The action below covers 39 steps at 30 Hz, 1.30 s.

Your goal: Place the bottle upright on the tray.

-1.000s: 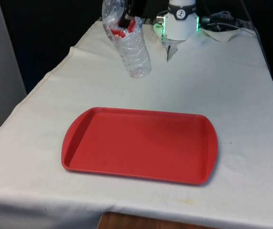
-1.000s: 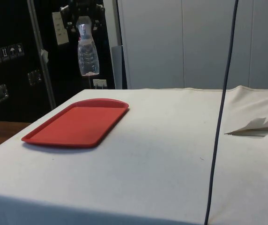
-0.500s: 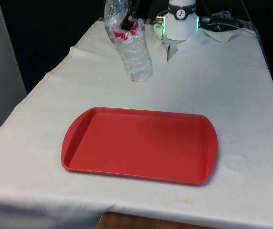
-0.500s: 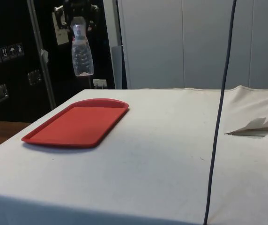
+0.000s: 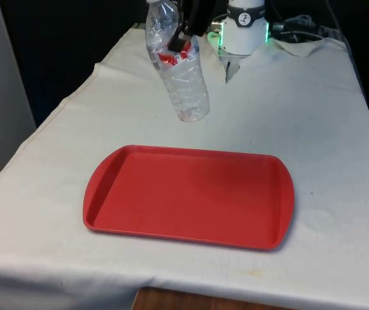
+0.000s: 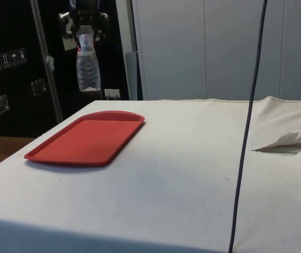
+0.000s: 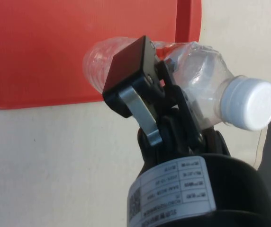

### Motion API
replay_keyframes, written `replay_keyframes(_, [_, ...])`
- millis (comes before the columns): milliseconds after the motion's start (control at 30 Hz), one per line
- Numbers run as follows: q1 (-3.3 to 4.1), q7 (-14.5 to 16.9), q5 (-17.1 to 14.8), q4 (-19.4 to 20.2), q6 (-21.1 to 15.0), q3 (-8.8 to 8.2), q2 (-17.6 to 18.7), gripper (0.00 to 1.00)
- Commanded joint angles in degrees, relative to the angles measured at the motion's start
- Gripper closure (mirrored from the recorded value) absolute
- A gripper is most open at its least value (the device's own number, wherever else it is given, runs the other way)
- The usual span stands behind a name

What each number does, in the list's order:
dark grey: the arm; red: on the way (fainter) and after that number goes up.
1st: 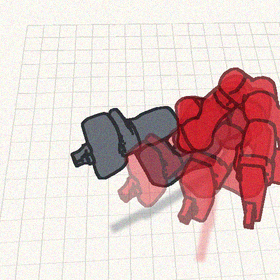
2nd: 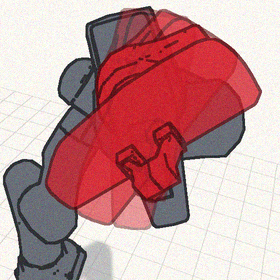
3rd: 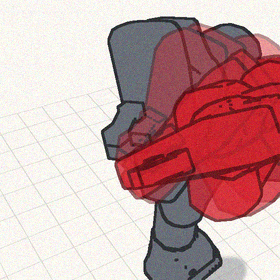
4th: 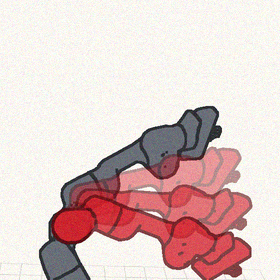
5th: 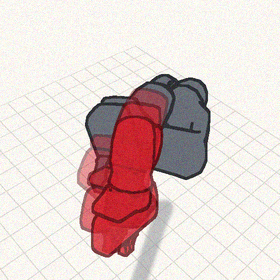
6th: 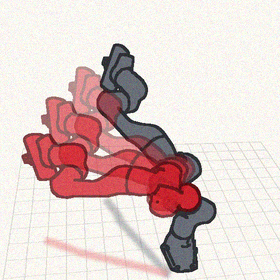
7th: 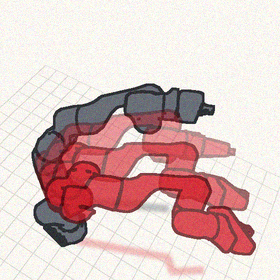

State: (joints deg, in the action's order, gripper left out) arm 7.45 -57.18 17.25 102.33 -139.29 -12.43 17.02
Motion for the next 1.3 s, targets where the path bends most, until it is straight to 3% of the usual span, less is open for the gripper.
replay_keyframes(0, [0.17, -0.6, 0.7, 0.3, -1.5, -0.17, 0.2, 1.0])
replay_keyframes(167, [0.4, -0.7, 1.3, 0.7, -3.2, -0.23, 0.6, 1.0])
replay_keyframes(200, [0.17, -0.1, 0.6, 0.4, -2.0, 0.0, 0.6, 1.0])
replay_keyframes(367, [0.52, -1.0, 1.7, 1.4, -5.0, -0.17, 1.1, 1.0])
replay_keyframes(800, [0.0, -0.3, 0.2, 2.7, -8.3, 0.34, 1.9, 1.0])
replay_keyframes(833, [0.23, -0.5, 0.9, 2.3, -7.1, 0.06, 1.9, 1.0])
replay_keyframes(1000, [-0.11, -0.2, -0.2, 3.3, -9.9, 0.4, 2.2, 1.0])
replay_keyframes(1267, [0.23, -0.5, 0.3, 3.6, -11.7, 0.29, 2.8, 1.0])
